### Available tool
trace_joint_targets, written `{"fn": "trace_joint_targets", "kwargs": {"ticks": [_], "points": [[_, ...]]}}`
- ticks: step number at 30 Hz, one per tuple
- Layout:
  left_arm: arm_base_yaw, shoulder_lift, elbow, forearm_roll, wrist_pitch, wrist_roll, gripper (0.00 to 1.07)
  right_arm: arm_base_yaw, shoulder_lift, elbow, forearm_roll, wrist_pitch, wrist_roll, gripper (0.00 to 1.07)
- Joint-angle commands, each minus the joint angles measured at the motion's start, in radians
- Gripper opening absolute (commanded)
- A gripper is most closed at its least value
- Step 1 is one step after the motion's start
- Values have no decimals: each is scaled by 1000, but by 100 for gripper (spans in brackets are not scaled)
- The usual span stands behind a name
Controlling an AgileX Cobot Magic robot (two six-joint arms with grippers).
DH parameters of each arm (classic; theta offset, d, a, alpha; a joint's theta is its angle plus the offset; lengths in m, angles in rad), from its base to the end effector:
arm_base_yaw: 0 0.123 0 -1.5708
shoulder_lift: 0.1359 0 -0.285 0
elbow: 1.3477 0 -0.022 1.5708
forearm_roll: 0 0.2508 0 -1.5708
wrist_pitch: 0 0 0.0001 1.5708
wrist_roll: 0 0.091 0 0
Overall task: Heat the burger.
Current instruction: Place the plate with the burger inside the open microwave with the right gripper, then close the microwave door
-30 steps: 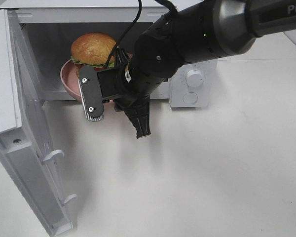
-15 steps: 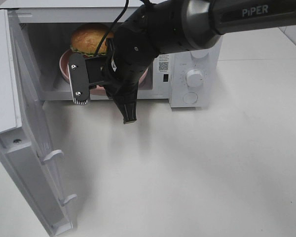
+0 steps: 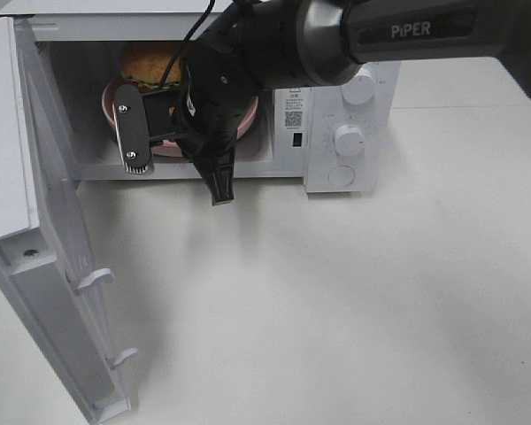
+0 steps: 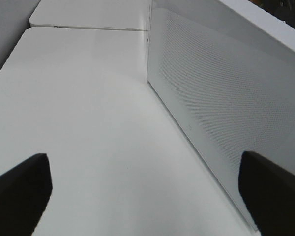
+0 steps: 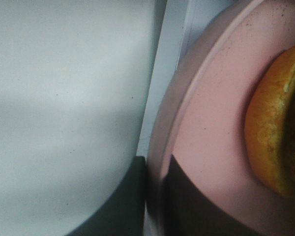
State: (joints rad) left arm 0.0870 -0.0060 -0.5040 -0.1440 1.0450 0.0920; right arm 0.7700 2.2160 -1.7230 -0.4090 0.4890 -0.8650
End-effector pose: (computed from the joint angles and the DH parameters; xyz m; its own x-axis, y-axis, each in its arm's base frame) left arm -0.0050 -0.0118 0.2803 -0.4267 -0.0179 -0.9042 0.0337 0.9988 -0.0358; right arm 0.3694 0.3345 0.1788 0.3806 -0.9209 -0.0843 -0.7119 -0.2335 -0.6623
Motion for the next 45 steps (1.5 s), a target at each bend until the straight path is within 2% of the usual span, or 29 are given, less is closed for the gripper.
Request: {"fn": "trace_joint_targets", "kwargs": {"ticks": [1, 8, 25, 30, 31, 33, 34, 35, 37, 41, 45], "points": [[-3, -20, 0, -3, -8, -4, 98, -13, 8, -56, -31, -42, 5, 0], [-3, -20, 0, -4, -8, -4, 98, -16, 43, -116, -31, -34, 5, 0], [-3, -20, 0, -4, -8, -4, 98, -38, 111, -174, -31, -35, 3, 4], [-3, -20, 0, -4, -8, -4, 98, -38, 112, -176, -31, -48, 3, 13], [-3, -20, 0, -4, -8, -4, 98, -38, 112, -176, -31, -50, 4, 20], [-3, -20, 0, -4, -8, -4, 98, -38, 112, -176, -31, -50, 5, 24], [-3, -20, 0, -4, -8, -4, 98, -38, 112, -176, -31, -49, 5, 32], [-3, -20, 0, -4, -8, -4, 98, -38, 112, -176, -31, -49, 5, 32], [-3, -20, 0, -4, -8, -4, 98, -38, 112, -176, -21, -41, 5, 42], [-3, -20, 0, -4, -8, -4, 98, -38, 112, -176, 19, -9, 5, 47], [-3, -20, 0, -4, -8, -4, 98, -36, 112, -175, 28, 45, 4, 48]]}}
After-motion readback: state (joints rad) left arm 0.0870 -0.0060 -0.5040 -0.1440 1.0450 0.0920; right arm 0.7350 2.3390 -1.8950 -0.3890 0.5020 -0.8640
